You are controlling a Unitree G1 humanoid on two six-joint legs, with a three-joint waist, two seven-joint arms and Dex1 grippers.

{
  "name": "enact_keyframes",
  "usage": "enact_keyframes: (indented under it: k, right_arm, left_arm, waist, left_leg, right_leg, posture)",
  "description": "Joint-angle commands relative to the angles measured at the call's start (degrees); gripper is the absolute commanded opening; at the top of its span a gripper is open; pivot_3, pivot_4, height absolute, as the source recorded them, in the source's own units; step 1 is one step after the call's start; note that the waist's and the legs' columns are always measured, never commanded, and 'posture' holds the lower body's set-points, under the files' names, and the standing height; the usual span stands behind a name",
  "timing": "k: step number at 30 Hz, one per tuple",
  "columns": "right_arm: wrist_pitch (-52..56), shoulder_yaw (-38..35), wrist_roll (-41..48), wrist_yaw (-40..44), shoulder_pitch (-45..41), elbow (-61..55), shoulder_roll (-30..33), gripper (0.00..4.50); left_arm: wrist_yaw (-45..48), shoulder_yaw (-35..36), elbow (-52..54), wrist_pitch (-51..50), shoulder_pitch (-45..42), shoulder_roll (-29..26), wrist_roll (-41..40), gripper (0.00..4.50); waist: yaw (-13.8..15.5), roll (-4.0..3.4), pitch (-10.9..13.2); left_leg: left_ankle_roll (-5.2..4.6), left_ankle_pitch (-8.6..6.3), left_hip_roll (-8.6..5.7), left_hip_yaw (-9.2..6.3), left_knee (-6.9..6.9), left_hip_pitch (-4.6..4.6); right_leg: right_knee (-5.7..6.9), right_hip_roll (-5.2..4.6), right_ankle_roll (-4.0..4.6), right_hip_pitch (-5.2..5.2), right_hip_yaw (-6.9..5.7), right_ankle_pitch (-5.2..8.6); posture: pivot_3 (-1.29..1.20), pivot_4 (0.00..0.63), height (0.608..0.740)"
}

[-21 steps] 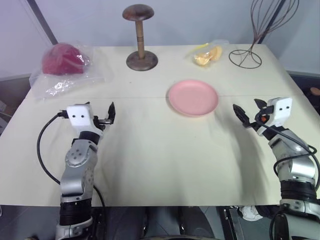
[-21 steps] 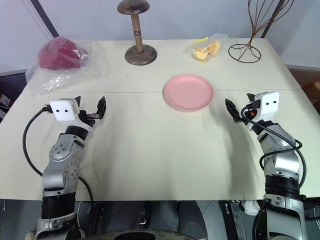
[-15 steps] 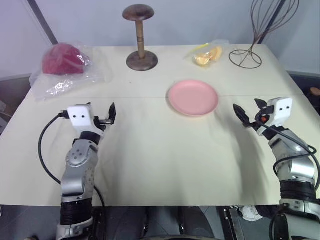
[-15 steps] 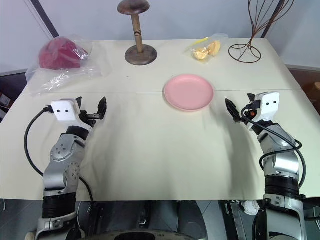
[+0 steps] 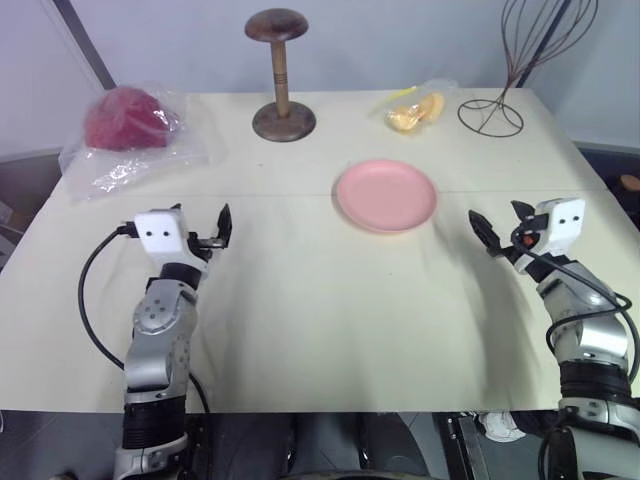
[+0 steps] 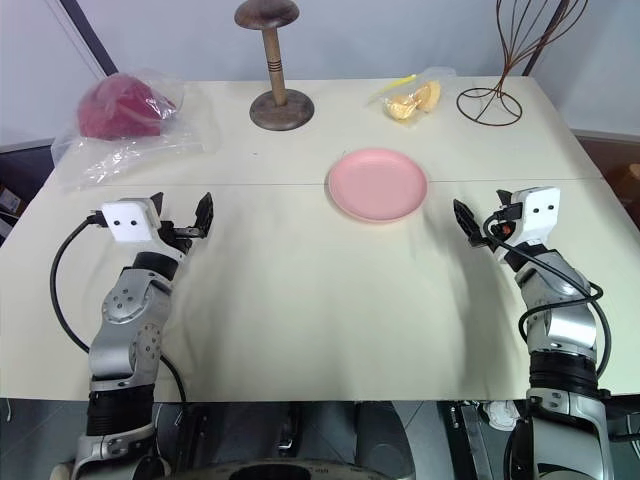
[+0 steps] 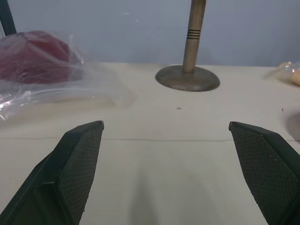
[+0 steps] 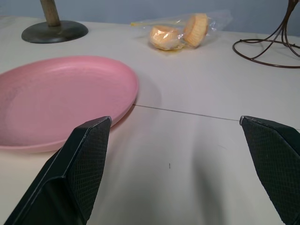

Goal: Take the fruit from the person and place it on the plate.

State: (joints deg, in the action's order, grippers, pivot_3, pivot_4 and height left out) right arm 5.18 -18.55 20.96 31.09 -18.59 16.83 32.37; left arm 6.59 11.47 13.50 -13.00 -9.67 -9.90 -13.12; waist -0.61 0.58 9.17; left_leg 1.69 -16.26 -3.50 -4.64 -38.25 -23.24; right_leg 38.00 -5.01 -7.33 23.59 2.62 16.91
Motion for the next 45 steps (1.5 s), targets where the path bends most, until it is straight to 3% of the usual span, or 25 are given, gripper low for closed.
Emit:
enact_keyframes:
  k: [1,45]
  right_arm:
    - [-1.8,-1.4,0.1,-0.3,-0.9,-0.1,-0.1,4.50]
    - [-3.6,-0.9,-0.1,-0.9,-1.3,1.2,0.3,4.50]
  left_arm:
    - [0.3,0.0,0.6,1.3,0.3,-0.3,0.3,4.47]
    - [0.3,-0.4,0.3,1.3,0.3,-0.3,0.7,4.47]
  waist:
    - [0.0,0.00,0.0]
    - [0.0,0.00,0.0]
  left_leg:
    - [0.00,0.00,0.00,0.00,0.00,0.00]
    - [0.00,0.00,0.00,0.00,0.01,0.01]
  right_leg:
    - [0.00,0.00,0.00,0.00,0.00,0.00]
    - [-0.01,0.00,0.00,-0.01,0.00,0.00]
  posture:
    - [0.00,0.150,0.740]
    - [0.00,0.150,0.740]
